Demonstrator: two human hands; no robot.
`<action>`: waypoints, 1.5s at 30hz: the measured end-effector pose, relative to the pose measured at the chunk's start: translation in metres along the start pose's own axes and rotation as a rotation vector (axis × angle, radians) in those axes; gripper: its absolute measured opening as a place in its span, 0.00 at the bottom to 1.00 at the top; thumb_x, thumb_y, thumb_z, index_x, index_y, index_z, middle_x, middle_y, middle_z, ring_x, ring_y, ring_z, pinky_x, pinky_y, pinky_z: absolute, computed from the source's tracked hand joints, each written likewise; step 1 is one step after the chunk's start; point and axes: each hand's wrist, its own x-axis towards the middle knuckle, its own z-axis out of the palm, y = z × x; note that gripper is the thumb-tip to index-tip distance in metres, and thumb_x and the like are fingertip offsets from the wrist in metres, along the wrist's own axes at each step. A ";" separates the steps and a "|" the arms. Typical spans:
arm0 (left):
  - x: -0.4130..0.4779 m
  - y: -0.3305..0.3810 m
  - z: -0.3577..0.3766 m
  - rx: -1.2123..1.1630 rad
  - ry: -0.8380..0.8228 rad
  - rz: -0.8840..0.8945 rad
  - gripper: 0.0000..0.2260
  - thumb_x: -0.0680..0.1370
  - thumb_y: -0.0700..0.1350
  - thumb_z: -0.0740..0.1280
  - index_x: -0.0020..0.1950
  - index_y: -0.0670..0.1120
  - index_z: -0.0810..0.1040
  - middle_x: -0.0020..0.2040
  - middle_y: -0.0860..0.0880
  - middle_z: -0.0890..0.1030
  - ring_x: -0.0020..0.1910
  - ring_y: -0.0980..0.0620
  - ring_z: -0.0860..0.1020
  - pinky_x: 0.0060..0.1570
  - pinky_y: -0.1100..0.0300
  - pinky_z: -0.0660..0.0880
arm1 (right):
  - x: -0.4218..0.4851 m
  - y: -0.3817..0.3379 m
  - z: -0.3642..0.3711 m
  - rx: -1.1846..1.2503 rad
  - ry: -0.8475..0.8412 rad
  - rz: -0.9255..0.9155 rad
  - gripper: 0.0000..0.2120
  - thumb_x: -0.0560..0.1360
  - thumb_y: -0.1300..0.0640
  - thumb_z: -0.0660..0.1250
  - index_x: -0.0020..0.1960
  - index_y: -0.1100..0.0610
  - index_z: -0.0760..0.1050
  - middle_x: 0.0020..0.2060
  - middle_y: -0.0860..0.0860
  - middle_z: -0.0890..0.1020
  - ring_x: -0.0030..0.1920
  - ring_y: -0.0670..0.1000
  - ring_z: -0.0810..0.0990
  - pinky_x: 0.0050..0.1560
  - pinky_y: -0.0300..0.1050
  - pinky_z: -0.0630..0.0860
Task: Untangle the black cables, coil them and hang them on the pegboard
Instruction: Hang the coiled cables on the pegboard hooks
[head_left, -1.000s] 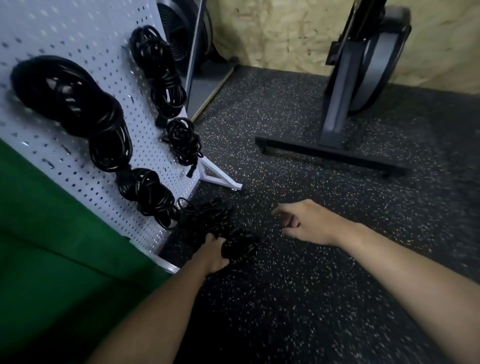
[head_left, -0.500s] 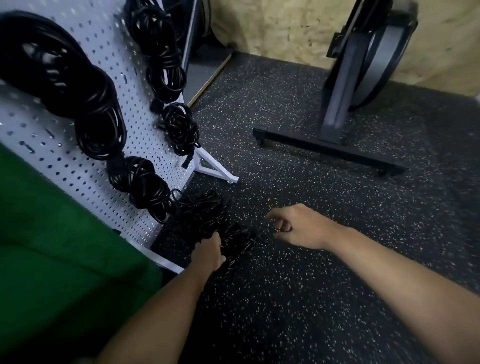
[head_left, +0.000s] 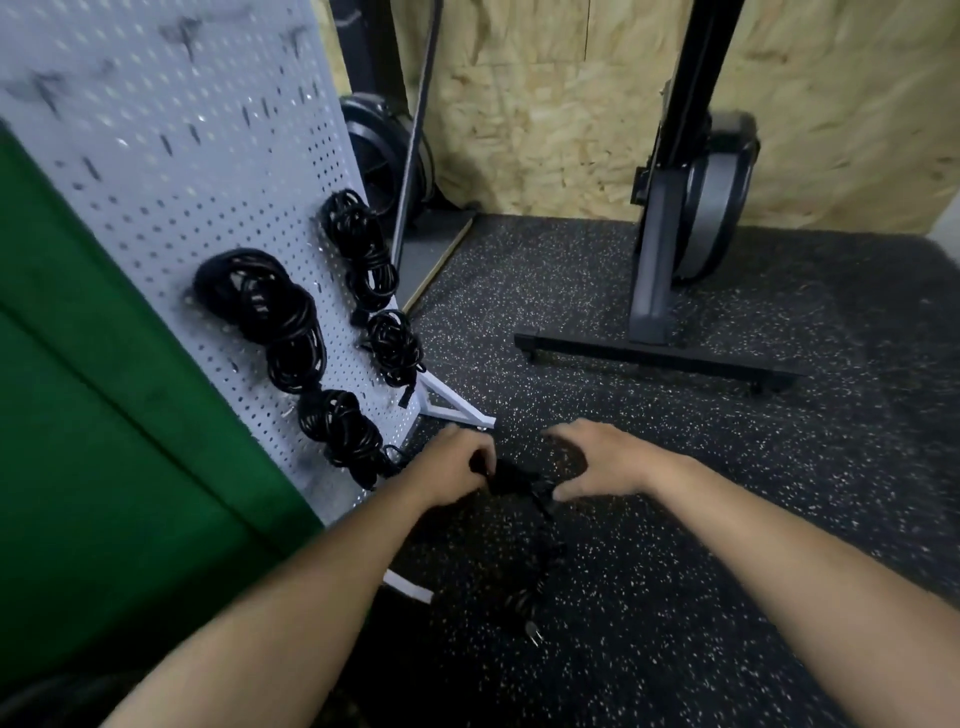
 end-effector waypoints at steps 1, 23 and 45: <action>-0.005 0.011 -0.021 0.002 0.033 0.034 0.17 0.72 0.38 0.76 0.40 0.61 0.77 0.53 0.51 0.78 0.55 0.51 0.77 0.64 0.50 0.75 | -0.003 -0.004 -0.002 0.040 0.000 -0.005 0.45 0.73 0.42 0.78 0.83 0.47 0.58 0.78 0.49 0.66 0.77 0.54 0.65 0.77 0.52 0.64; -0.163 0.086 -0.301 0.265 0.768 0.038 0.22 0.79 0.35 0.65 0.73 0.47 0.74 0.69 0.49 0.73 0.67 0.52 0.73 0.69 0.54 0.72 | -0.005 -0.186 -0.089 0.760 0.614 -0.465 0.25 0.80 0.41 0.69 0.72 0.49 0.70 0.60 0.48 0.81 0.58 0.50 0.79 0.57 0.50 0.74; -0.171 0.076 -0.412 0.341 0.470 -0.362 0.21 0.81 0.34 0.60 0.74 0.41 0.76 0.72 0.45 0.78 0.66 0.45 0.78 0.61 0.55 0.75 | 0.026 -0.326 -0.110 0.896 0.844 -0.687 0.21 0.80 0.53 0.72 0.70 0.57 0.73 0.50 0.35 0.79 0.48 0.24 0.76 0.48 0.22 0.69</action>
